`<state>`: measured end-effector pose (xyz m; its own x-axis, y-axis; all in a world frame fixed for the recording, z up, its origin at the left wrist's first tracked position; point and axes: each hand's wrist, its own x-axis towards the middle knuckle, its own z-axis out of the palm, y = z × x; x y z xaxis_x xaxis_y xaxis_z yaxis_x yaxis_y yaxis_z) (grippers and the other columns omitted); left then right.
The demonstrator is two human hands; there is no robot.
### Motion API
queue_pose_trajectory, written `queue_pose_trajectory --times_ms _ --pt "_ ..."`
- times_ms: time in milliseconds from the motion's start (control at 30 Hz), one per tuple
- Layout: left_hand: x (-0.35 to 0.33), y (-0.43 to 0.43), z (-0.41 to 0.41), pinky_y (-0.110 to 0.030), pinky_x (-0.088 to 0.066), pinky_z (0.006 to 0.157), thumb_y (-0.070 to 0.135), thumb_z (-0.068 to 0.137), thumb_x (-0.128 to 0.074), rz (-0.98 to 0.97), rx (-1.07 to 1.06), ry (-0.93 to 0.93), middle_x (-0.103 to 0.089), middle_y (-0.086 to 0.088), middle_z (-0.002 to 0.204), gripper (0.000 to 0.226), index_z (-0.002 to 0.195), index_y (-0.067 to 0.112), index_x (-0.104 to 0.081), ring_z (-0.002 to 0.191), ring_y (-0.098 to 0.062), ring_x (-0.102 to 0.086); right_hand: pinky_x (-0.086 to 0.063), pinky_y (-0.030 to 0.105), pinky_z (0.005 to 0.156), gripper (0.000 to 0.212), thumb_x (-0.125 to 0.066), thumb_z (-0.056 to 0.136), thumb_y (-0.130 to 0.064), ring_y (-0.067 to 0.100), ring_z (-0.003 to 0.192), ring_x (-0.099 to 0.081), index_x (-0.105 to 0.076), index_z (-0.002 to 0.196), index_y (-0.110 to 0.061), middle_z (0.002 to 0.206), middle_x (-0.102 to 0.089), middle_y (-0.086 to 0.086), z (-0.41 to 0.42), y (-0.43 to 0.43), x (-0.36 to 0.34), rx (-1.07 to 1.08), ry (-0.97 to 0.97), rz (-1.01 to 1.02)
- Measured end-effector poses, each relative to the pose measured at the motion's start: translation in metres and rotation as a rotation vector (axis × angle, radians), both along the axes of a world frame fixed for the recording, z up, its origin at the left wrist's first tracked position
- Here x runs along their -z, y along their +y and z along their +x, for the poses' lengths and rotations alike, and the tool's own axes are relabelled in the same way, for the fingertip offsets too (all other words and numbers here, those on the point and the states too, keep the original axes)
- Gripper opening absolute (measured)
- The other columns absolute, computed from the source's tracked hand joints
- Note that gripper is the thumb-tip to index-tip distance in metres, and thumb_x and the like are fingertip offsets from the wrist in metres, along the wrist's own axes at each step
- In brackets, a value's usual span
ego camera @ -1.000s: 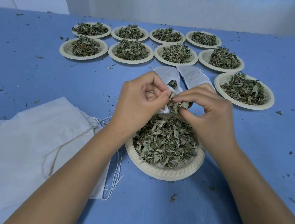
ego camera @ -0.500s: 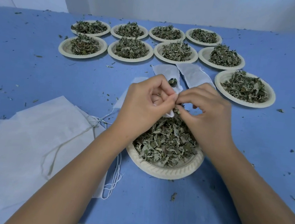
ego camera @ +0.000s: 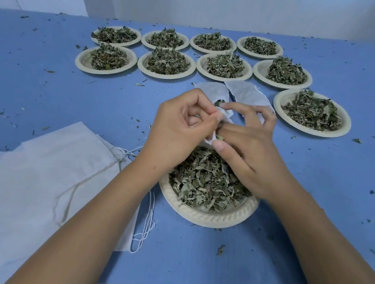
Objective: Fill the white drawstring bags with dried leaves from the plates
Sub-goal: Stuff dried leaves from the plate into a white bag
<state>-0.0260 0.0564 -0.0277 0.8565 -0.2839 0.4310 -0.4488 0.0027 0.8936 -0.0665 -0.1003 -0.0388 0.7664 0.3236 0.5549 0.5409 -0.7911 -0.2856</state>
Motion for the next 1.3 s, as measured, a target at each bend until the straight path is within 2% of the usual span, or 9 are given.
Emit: queue_pose_trajectory --times_ms 200,367,500,633,833,967,1067,1233,1300 --pt "0.000 0.002 0.005 -0.016 -0.045 0.054 0.008 0.089 -0.067 -0.003 -0.110 0.018 -0.060 0.007 0.055 0.016 0.076 0.016 -0.061 0.048 -0.004 -0.054 -0.019 0.038 0.099 0.027 -0.073 0.079 -0.043 0.013 0.113 -0.050 -0.071 0.094 -0.021 0.101 -0.064 -0.017 -0.001 -0.010 -0.010 0.069 -0.221 0.127" --pt "0.001 0.002 0.006 -0.017 -0.046 0.053 0.007 0.089 -0.067 0.002 -0.143 0.013 -0.060 0.009 0.055 0.019 0.075 0.019 -0.060 0.047 -0.003 -0.054 -0.015 0.023 0.099 0.034 -0.077 0.072 -0.043 0.000 0.102 -0.039 -0.065 0.091 -0.018 0.096 -0.046 -0.036 0.001 -0.013 -0.010 0.135 -0.202 0.150" --pt "0.000 0.001 0.004 -0.015 -0.045 0.054 0.008 0.089 -0.068 0.012 -0.115 0.012 -0.061 0.008 0.055 0.019 0.075 0.019 -0.060 0.049 -0.003 -0.056 -0.017 0.028 0.096 0.019 -0.078 0.076 -0.031 0.015 0.098 -0.051 -0.069 0.082 -0.016 0.084 -0.054 -0.023 0.002 -0.013 -0.008 0.143 -0.234 0.080" --pt "0.001 0.000 0.003 -0.015 -0.042 0.051 0.007 0.089 -0.067 0.052 -0.068 0.018 -0.061 0.005 0.054 0.016 0.077 0.015 -0.060 0.047 -0.006 -0.053 -0.020 0.035 0.093 0.006 -0.076 0.079 -0.019 0.015 0.094 -0.054 -0.072 0.076 -0.016 0.079 -0.061 -0.018 0.000 -0.007 -0.009 0.144 -0.283 0.145" --pt "0.004 -0.004 -0.001 -0.021 -0.052 0.053 0.004 0.089 -0.067 0.093 0.026 -0.020 -0.064 -0.006 0.061 0.014 0.079 0.011 -0.061 0.051 -0.013 -0.060 -0.017 0.036 0.094 0.017 -0.068 0.082 -0.008 0.025 0.104 -0.061 -0.069 0.066 -0.014 0.070 -0.068 -0.011 0.004 0.004 -0.002 0.179 -0.278 0.072" --pt "0.003 -0.002 0.002 -0.019 -0.047 0.052 0.006 0.089 -0.067 0.057 -0.050 -0.015 -0.062 0.005 0.055 0.018 0.076 0.017 -0.060 0.049 -0.008 -0.057 -0.018 0.037 0.098 0.011 -0.063 0.089 -0.018 0.019 0.113 -0.055 -0.074 0.089 -0.017 0.092 -0.067 -0.017 0.003 -0.004 -0.004 0.122 -0.186 0.144" --pt "0.001 0.000 0.005 -0.020 -0.045 0.054 0.008 0.089 -0.067 0.012 -0.121 -0.010 -0.059 0.008 0.054 0.020 0.074 0.019 -0.059 0.048 -0.005 -0.054 -0.019 0.041 0.101 0.030 -0.043 0.094 -0.020 0.016 0.115 -0.051 -0.073 0.094 -0.017 0.097 -0.065 -0.018 -0.002 -0.012 -0.010 0.076 -0.222 0.253" --pt "0.001 -0.003 -0.001 -0.014 -0.042 0.050 0.005 0.087 -0.067 0.010 0.004 -0.028 -0.062 0.011 0.057 0.018 0.075 0.017 -0.059 0.047 -0.002 -0.053 -0.011 0.043 0.110 0.045 -0.025 0.098 -0.031 0.022 0.134 -0.037 -0.067 0.090 -0.017 0.101 -0.065 -0.013 -0.001 0.003 0.001 -0.017 0.038 -0.104" --pt "0.002 -0.003 0.000 -0.015 -0.043 0.050 0.006 0.087 -0.068 0.027 0.014 -0.025 -0.064 0.010 0.060 0.017 0.076 0.016 -0.060 0.048 -0.004 -0.054 -0.008 0.043 0.113 0.049 -0.021 0.099 -0.033 0.017 0.137 -0.033 -0.068 0.094 -0.018 0.108 -0.067 -0.012 0.001 0.001 0.003 0.007 0.066 -0.133"
